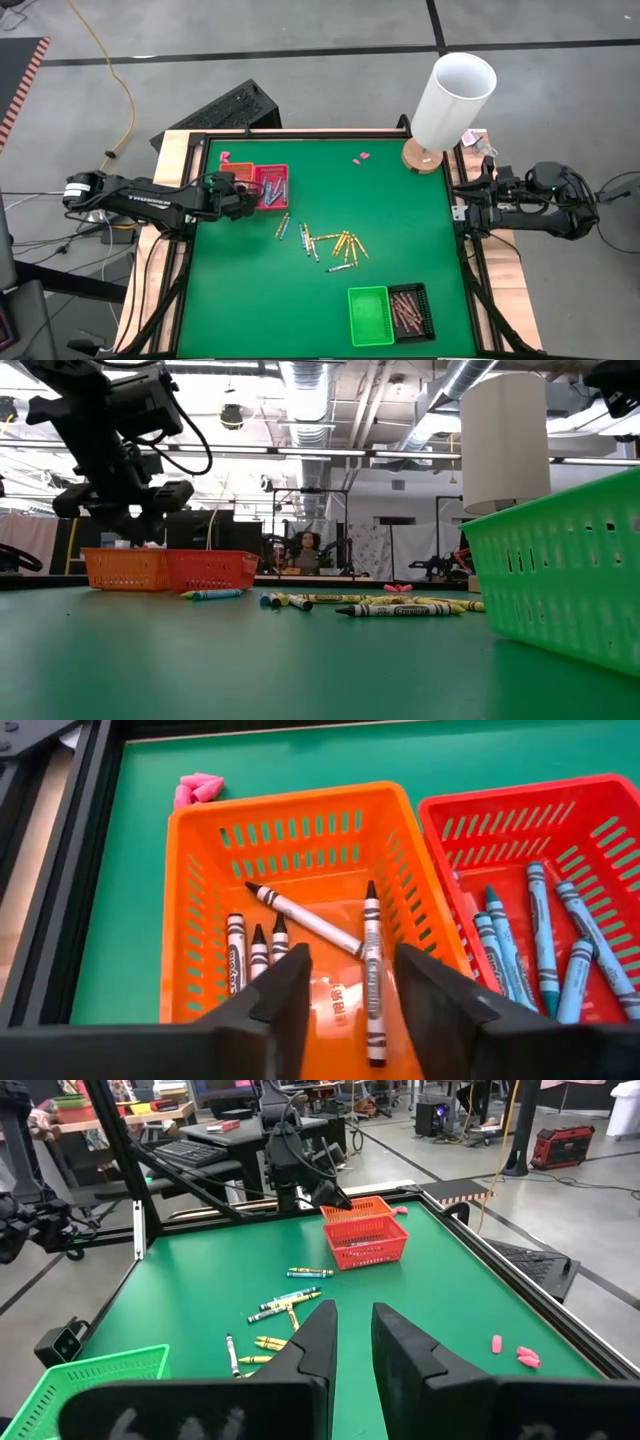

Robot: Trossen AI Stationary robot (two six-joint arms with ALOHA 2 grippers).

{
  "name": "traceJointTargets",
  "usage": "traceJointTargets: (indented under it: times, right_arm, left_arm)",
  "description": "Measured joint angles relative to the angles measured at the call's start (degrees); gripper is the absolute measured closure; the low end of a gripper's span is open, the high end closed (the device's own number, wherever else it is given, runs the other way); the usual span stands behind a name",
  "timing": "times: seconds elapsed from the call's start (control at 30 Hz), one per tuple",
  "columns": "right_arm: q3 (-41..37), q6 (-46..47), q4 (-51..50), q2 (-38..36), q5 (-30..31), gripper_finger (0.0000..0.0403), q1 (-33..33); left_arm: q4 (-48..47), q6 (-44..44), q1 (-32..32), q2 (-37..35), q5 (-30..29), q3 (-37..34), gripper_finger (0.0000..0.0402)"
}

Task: Sort crayons
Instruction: Put the yellow crayon into the green bin

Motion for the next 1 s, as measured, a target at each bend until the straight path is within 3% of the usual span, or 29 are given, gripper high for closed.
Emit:
traceJointTargets:
  times: [0.13,0.3,0.43,0.57,0.73,0.87,1.0]
  right_arm:
    - [0.0,0.0,0.0,0.0,0.0,0.0335,0.0]
    - [0.0,0.0,0.0,0.0,0.0,0.0335,0.0]
    - [0.0,0.0,0.0,0.0,0.0,0.0335,0.0]
    - [0.0,0.0,0.0,0.0,0.0,0.0335,0.0]
    - [0.0,0.0,0.0,0.0,0.0,0.0335,0.0]
    - [0.0,0.0,0.0,0.0,0.0,0.0335,0.0]
    - [0.0,0.0,0.0,0.0,0.0,0.0335,0.0]
  left_arm:
    - [2.7,2.8,-0.3,0.0,1.9,1.0,0.0233]
    - [13.7,19.0,-2.4,0.0,11.2,3.9,0.023]
    - [22.4,23.3,-6.1,0.0,14.4,4.7,0.0236]
    - [23.8,25.7,-11.6,0.0,11.8,4.7,0.0243]
    - [22.5,23.8,-19.5,0.7,3.8,4.7,0.0246]
    - [22.9,20.9,-24.4,4.2,-1.9,4.7,0.0246]
    - [23.3,15.6,-26.6,10.5,-2.8,4.7,0.0246]
